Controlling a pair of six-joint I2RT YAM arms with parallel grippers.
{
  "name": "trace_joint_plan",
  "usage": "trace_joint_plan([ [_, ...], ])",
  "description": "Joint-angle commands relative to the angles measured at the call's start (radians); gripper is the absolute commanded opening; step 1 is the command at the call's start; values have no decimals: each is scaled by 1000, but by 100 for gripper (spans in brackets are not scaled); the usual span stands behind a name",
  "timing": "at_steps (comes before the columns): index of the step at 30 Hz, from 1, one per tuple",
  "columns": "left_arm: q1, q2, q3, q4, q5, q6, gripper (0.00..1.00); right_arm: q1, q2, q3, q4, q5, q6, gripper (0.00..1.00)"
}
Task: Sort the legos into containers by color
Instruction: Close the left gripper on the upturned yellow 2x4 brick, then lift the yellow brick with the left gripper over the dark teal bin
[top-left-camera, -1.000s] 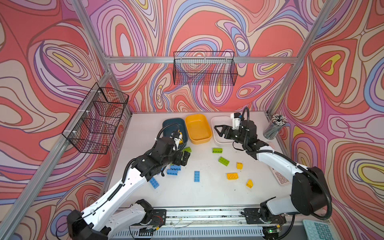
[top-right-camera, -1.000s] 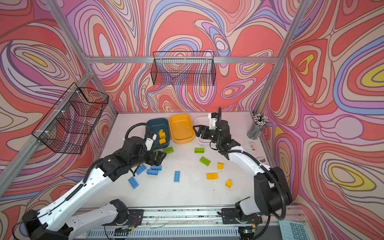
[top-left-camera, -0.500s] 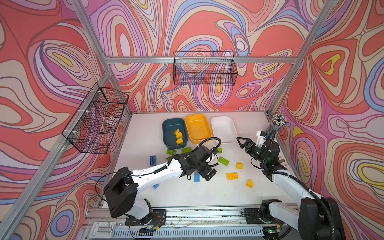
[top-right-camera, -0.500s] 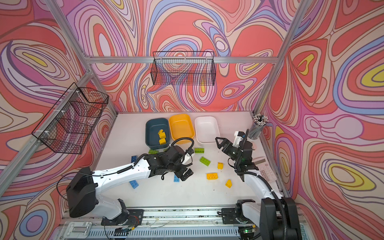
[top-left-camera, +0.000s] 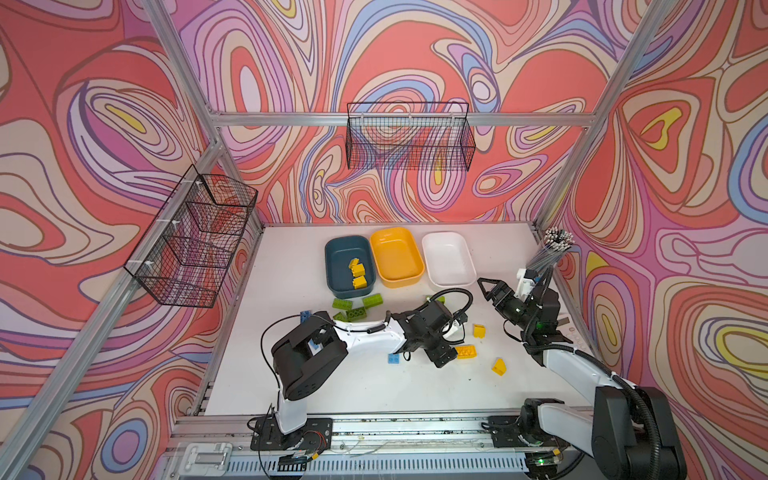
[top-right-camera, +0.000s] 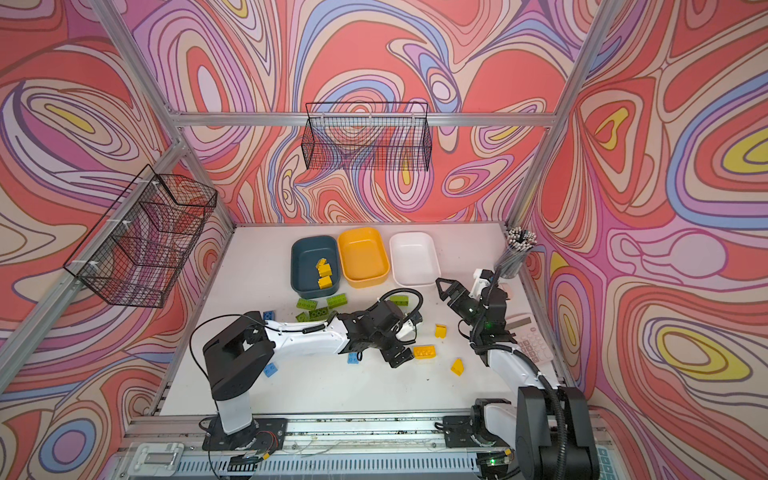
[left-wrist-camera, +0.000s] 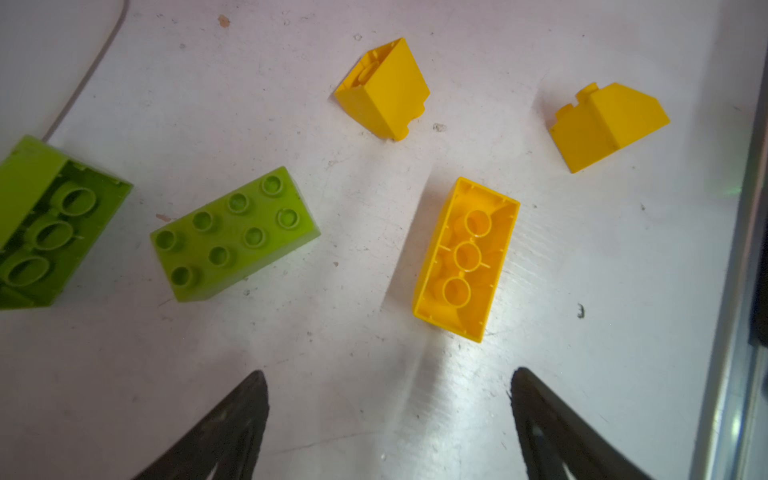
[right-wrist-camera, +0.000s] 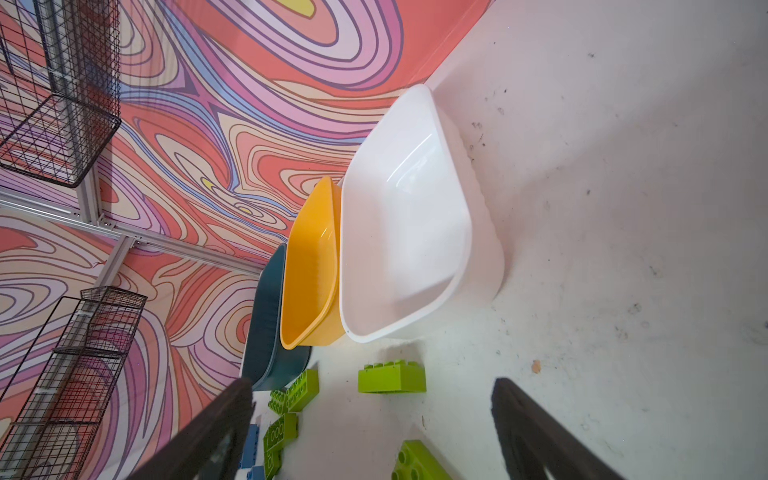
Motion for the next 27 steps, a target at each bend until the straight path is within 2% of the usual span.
trace_joint_plan([
  [1,-26,36,37,101,34,51,91,-8,-1,-14,6,40,-16,94],
  [7,-48,122,97,116,52,80,88,-8,-2,-14,-2,57,-29,93],
  [14,-78,183,130,122,52,104,76,-8,1,-17,-1,64,-33,93],
  [17,-94,208,151,105,38,116,67,-7,4,-18,1,64,-33,93],
  [22,-109,225,158,112,-1,125,46,-7,2,-18,0,65,-33,93],
  [27,-113,204,147,125,-35,131,35,-7,-1,-19,0,67,-35,92],
])
